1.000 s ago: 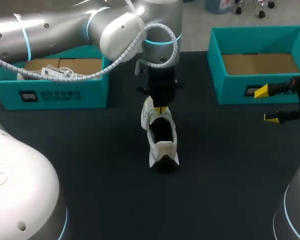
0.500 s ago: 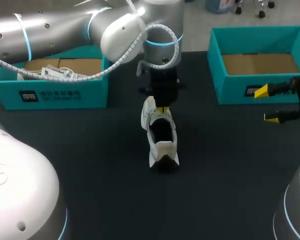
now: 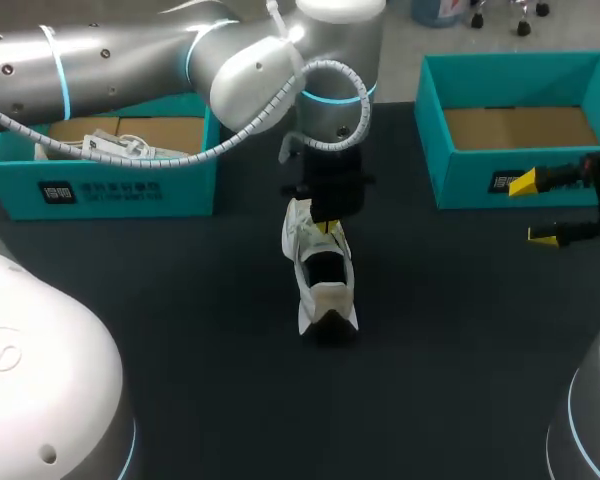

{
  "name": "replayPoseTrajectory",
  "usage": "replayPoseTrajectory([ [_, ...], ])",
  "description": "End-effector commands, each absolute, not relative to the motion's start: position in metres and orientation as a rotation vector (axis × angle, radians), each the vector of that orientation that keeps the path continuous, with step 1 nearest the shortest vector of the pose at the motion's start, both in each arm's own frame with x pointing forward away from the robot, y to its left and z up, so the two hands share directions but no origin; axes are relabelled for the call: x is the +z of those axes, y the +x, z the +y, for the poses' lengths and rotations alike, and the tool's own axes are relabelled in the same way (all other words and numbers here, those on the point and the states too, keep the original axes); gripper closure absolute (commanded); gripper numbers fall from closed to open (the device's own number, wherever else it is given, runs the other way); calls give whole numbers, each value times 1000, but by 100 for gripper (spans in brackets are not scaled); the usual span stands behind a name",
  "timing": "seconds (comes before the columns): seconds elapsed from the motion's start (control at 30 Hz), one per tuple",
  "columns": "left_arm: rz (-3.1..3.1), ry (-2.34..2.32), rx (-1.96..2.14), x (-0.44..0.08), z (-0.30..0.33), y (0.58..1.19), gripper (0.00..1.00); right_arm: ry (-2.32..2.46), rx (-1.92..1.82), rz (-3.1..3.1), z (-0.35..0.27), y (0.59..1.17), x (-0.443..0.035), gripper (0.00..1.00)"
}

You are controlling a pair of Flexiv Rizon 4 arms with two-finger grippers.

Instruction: Take the shoe out of the shoebox, open the shoe tongue, remove and reinsert the insole, then place the shoe into the shoebox

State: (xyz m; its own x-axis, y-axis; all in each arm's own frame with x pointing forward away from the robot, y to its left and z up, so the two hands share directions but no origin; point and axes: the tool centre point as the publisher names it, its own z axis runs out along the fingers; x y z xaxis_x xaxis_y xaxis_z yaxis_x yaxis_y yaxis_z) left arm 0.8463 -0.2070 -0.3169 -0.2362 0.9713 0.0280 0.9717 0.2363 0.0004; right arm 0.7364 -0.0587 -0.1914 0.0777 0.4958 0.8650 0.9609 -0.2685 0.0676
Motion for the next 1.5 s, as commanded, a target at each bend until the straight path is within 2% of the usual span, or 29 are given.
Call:
replayPoseTrajectory([
  [0.03, -2539, -1859, -91, -318, -194, 832, 100, -1826, -1113, -1440, -58, 736, -191, 0],
  [0.3, -2585, -1762, 28, -341, -197, 824, 100, -1826, -1113, -1440, -58, 736, -191, 0],
  [0.5, -2604, -1764, -1, -332, -194, 820, 100, -1826, -1113, -1440, -58, 736, -191, 0],
  [0.63, -2741, -1626, -138, -318, -190, 823, 100, -1826, -1113, -1440, -58, 736, -191, 0],
  [0.8, -2937, -1410, -102, -317, -191, 826, 100, -1826, -1113, -1440, -58, 736, -191, 0],
  [0.97, -3220, -947, 169, -316, -186, 817, 100, -1826, -1113, -1440, -58, 736, -191, 0],
  [1.4, -3220, -947, 169, -316, -186, 817, 100, -1826, -1113, -1440, -58, 736, -191, 0],
  [1.5, -3264, -687, 176, -313, -185, 808, 100, -1826, -1113, -1440, -58, 736, -191, 0],
])
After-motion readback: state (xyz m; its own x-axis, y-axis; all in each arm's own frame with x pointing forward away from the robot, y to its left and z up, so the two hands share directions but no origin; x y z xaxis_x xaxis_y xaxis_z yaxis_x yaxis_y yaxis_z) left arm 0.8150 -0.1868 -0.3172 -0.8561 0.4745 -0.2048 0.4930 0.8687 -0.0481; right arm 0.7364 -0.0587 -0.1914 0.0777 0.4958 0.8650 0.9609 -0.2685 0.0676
